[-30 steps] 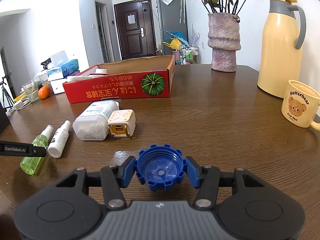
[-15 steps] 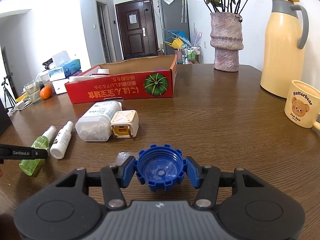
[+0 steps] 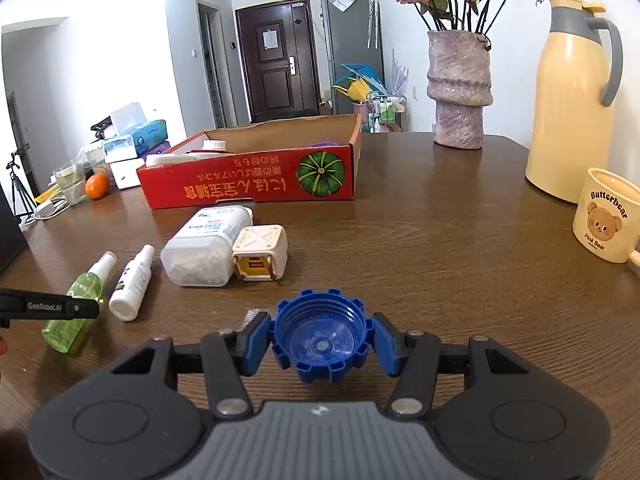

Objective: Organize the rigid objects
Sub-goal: 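Carry the green spray bottle and blue cap over the red box with both tools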

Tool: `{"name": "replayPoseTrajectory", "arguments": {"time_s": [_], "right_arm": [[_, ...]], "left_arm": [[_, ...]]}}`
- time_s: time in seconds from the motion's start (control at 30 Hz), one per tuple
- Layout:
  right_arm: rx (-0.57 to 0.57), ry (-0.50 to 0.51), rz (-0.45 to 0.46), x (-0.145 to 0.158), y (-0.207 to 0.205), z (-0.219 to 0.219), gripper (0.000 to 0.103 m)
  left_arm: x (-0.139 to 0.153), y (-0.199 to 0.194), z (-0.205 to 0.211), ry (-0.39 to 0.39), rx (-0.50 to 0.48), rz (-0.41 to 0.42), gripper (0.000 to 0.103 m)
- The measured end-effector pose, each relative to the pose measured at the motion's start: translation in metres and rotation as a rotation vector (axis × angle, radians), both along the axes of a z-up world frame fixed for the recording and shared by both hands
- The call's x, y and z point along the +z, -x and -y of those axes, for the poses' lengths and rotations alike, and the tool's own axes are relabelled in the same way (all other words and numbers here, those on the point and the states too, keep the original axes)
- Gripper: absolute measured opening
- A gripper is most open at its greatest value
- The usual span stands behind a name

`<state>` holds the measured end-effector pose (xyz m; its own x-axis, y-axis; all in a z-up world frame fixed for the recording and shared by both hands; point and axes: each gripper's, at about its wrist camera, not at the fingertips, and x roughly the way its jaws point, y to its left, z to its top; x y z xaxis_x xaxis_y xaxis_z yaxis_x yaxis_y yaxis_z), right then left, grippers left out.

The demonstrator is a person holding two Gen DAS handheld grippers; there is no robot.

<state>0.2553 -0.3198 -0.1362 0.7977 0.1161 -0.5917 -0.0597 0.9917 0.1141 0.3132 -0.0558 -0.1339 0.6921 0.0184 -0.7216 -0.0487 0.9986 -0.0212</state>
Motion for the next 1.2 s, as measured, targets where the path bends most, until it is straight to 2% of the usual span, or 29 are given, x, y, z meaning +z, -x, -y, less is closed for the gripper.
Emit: {"name": "replayPoseTrajectory", "arguments": {"time_s": [0.23,0.57,1.2], "right_arm": [[0.007,-0.001,0.015,0.008,0.000,-0.005,0.054],[0.034,0.003,0.055,0.026,-0.006,-0.018,0.054],[0.080,-0.048,0.190,0.081,-0.046,-0.047,0.054]], "left_arm": [[0.012,0.005,-0.003,-0.008,-0.017,0.034,0.032],[0.048,0.005,-0.005,-0.010,-0.042,0.111,0.032],[0.114,-0.031,0.011,-0.024,-0.080,0.220,0.032]]}}
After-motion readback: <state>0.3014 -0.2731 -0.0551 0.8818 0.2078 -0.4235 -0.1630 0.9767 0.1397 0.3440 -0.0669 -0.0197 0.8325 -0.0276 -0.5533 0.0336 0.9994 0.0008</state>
